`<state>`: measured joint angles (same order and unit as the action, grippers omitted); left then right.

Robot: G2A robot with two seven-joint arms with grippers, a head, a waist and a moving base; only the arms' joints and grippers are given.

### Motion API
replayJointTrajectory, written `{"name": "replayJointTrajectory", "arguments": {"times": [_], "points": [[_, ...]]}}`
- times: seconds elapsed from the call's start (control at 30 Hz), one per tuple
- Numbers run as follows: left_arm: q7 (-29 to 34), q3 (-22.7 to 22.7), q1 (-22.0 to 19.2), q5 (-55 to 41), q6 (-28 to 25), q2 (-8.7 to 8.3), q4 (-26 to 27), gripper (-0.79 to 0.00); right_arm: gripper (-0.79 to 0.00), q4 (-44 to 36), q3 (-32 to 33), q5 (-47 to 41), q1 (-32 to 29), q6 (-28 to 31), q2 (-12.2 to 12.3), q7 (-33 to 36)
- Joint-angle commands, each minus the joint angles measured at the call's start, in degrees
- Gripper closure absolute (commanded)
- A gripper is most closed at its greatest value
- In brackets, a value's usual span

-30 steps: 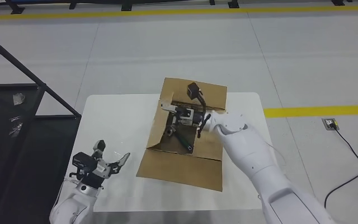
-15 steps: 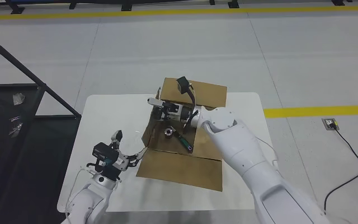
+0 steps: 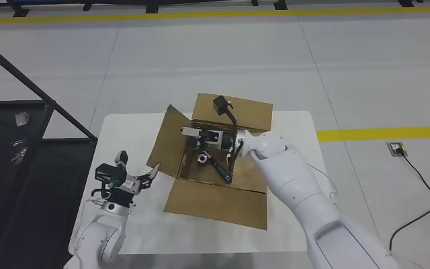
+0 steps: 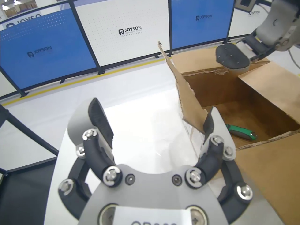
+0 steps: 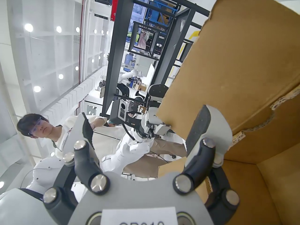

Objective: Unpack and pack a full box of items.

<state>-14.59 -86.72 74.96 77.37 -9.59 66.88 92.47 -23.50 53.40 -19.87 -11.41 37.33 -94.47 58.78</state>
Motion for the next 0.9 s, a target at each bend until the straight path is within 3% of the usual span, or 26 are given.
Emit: {"name": "replayJointTrajectory", "arguments": {"times": [0.0, 0.2, 0.37, 0.67, 0.87], "points": [[0.0, -1.1, 0.2, -1.0, 0.1, -0.04, -1.0, -0.785, -0.785, -0.3, 1.1, -0.4, -0.7, 1.4, 0.7, 0.6], [1.1, -3.2, -0.7, -2.9, -0.6, -0.2, -5.7, -0.785, -0.785, -4.7, 4.9, -0.8, -4.4, 5.2, 3.8, 3.0], [2.3, -2.7, -2.1, -3.0, -2.0, -0.18, -9.0, -0.785, -0.785, -15.8, 8.3, 5.7, -10.9, 6.9, 6.9, -2.3], [2.0, -0.6, -3.5, -3.9, -1.8, 0.27, -12.4, -0.785, -0.785, -16.7, 8.6, 6.5, -11.4, 6.6, 7.1, -3.3], [1.6, -1.0, -2.7, -5.0, -2.1, 0.32, -10.0, -0.785, -0.785, -19.9, 8.4, 4.6, -13.3, 7.9, 7.2, -1.9]]}}
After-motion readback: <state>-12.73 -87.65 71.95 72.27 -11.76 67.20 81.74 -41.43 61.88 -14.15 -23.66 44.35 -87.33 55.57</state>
